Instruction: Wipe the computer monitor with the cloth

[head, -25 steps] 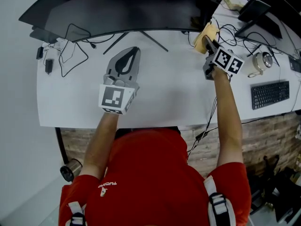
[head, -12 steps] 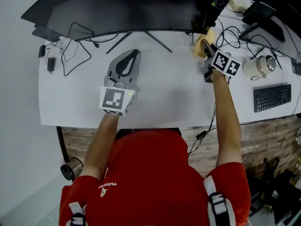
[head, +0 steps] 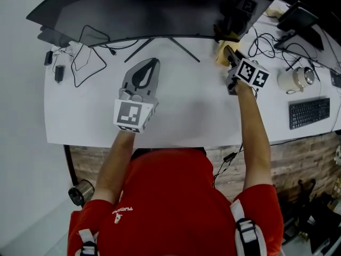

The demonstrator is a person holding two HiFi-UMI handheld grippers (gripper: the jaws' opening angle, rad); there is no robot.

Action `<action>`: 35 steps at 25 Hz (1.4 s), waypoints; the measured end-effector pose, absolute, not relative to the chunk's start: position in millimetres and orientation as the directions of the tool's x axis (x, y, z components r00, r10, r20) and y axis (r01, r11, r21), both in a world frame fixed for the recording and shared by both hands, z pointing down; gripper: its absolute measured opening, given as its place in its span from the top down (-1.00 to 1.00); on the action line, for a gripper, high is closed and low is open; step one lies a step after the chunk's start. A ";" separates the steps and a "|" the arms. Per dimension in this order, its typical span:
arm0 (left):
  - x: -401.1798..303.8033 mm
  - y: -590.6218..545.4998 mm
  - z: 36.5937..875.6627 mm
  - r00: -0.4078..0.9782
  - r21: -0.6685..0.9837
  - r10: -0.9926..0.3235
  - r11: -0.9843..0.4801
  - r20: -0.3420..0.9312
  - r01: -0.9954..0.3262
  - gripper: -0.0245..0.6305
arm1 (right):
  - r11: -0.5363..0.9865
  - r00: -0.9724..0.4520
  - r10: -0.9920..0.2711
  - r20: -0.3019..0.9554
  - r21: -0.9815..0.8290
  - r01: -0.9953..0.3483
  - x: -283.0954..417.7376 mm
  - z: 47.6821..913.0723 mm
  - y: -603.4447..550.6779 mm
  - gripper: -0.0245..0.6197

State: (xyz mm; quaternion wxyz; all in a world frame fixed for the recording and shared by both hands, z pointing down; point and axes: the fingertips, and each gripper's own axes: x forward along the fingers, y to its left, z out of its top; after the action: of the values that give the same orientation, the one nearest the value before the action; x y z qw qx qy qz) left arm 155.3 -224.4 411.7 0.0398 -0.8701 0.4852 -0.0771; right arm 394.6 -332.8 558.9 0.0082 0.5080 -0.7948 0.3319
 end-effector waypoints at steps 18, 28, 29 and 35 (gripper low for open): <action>76.0 -227.2 404.4 0.506 -0.099 -0.860 -0.510 0.063 -0.855 0.88 | 0.292 -0.523 -0.766 0.373 -0.522 -0.801 290.9 551.5 -333.3 0.72; 0.1 -224.2 402.6 0.465 -0.093 -0.884 -0.468 0.055 -0.879 0.88 | 0.338 -0.574 -0.730 0.371 -0.534 -0.775 196.4 549.9 -335.9 0.72; -7.2 -223.7 402.3 0.463 -0.093 -0.885 -0.466 0.054 -0.880 0.88 | 0.341 -0.578 -0.727 0.371 -0.536 -0.772 187.1 549.5 -335.7 0.72; -53.7 -219.1 399.6 0.447 -0.087 -0.894 -0.449 0.046 -0.889 0.88 | 0.364 -0.603 -0.709 0.366 -0.543 -0.757 128.7 547.0 -334.9 0.72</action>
State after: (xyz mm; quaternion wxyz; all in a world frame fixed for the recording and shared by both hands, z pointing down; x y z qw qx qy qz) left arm -53.7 -219.1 399.6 0.0250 -0.8501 0.5243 -0.0426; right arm 128.7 -334.9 547.0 0.0344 0.4442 -0.8251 0.3476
